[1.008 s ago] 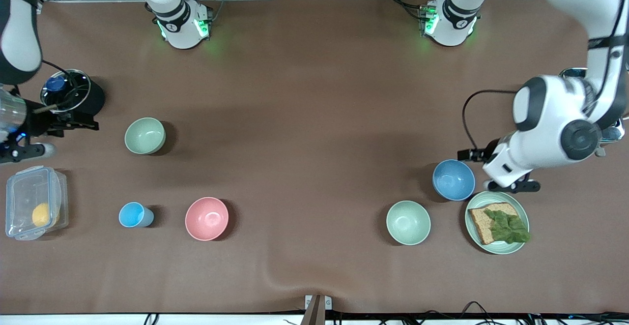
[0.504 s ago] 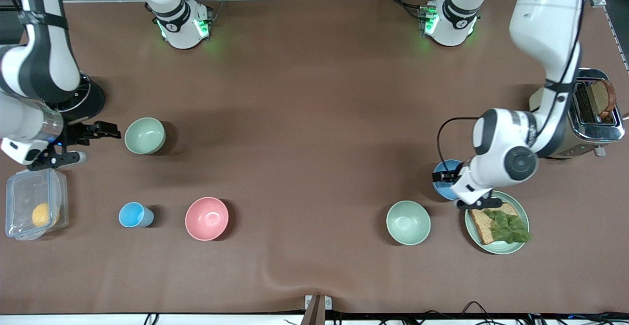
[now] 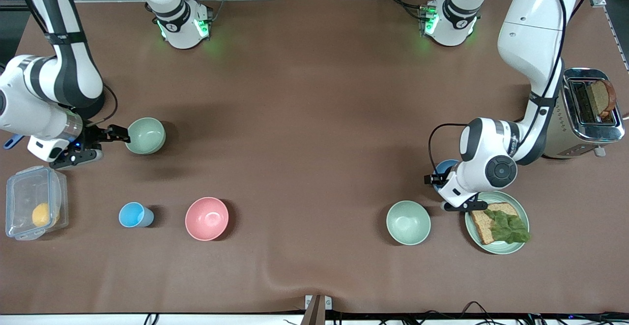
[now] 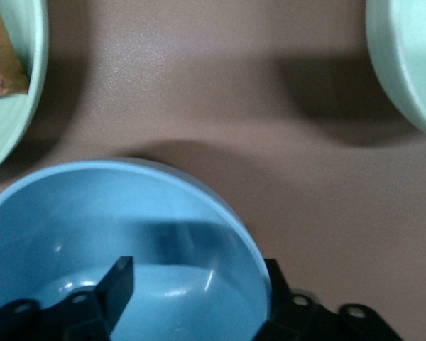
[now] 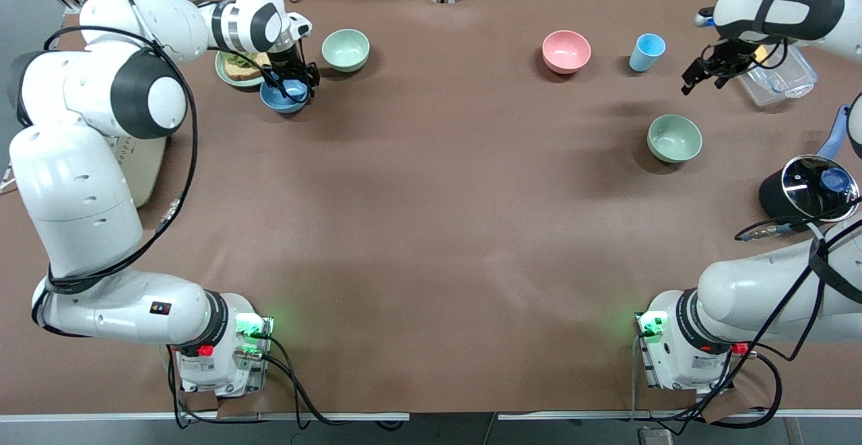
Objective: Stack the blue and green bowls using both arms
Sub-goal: 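Move the right gripper to green bowl while the left gripper reaches blue bowl, then close the right gripper on green bowl while the left gripper grips blue bowl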
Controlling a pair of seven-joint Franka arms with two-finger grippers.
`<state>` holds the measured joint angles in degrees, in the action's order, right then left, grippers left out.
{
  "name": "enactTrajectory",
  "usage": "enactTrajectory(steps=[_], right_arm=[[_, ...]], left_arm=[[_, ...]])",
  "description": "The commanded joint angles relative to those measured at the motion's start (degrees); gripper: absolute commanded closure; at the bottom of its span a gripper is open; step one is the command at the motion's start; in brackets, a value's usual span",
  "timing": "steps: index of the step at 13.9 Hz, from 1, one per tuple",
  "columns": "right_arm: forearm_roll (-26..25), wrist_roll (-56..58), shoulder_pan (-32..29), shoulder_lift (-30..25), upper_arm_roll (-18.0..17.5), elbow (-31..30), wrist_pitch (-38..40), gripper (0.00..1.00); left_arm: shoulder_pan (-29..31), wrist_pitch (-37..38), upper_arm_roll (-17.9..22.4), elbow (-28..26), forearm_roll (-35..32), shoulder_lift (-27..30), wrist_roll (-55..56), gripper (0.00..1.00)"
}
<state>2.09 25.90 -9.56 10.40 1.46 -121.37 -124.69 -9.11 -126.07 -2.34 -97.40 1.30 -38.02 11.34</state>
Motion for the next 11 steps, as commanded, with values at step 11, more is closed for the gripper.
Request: enactTrajectory(steps=[11], right_arm=[[3.8, 10.0, -5.3, 2.3, -0.8, -11.4, -17.5, 0.23]], left_arm=[[-0.1, 0.7, 0.1, 1.3, -1.2, 9.4, 18.3, 1.00]])
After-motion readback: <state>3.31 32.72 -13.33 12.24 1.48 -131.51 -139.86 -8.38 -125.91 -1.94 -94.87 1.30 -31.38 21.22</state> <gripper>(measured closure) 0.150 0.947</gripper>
